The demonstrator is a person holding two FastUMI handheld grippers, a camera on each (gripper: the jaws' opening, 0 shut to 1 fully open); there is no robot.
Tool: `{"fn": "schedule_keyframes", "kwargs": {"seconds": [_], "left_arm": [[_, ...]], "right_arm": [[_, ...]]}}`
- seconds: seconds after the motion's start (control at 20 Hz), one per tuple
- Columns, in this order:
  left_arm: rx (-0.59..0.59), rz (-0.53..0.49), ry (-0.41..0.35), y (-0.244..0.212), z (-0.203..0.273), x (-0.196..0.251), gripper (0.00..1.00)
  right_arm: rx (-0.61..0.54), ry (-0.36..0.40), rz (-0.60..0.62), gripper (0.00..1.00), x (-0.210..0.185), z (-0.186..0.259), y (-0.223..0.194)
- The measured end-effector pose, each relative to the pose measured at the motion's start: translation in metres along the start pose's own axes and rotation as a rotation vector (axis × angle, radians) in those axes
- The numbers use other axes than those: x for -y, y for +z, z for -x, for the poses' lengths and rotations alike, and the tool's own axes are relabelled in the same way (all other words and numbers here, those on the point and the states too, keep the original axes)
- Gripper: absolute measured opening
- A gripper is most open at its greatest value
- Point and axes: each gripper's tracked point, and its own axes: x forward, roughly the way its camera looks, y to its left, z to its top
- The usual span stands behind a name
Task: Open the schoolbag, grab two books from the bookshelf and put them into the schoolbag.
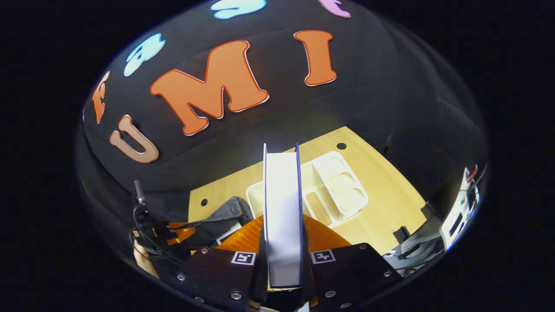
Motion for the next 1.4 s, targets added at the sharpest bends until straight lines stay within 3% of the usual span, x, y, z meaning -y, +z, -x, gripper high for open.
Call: {"fn": "schedule_keyframes", "kwargs": {"seconds": [0.35,0.65,0.85,1.05,1.4], "left_arm": [[0.004,-0.001,0.008,-0.001,0.001,-0.001,0.01],[0.000,0.007,0.007,-0.001,0.002,0.002,0.01],[-0.003,0.012,0.012,0.000,0.004,0.005,0.01],[-0.006,0.011,0.027,0.001,0.006,0.007,0.01],[-0.016,-0.007,0.053,0.010,0.010,0.013,0.00]], "right_arm": [[-0.001,0.194,-0.224,0.30,-0.019,0.010,-0.092],[-0.067,0.346,-0.514,0.30,-0.044,-0.034,-0.194],[-0.094,0.384,-0.632,0.30,-0.062,-0.071,-0.237],[-0.099,0.410,-0.756,0.30,-0.075,-0.109,-0.259],[-0.110,0.470,-0.836,0.30,-0.116,-0.166,-0.256]]}}
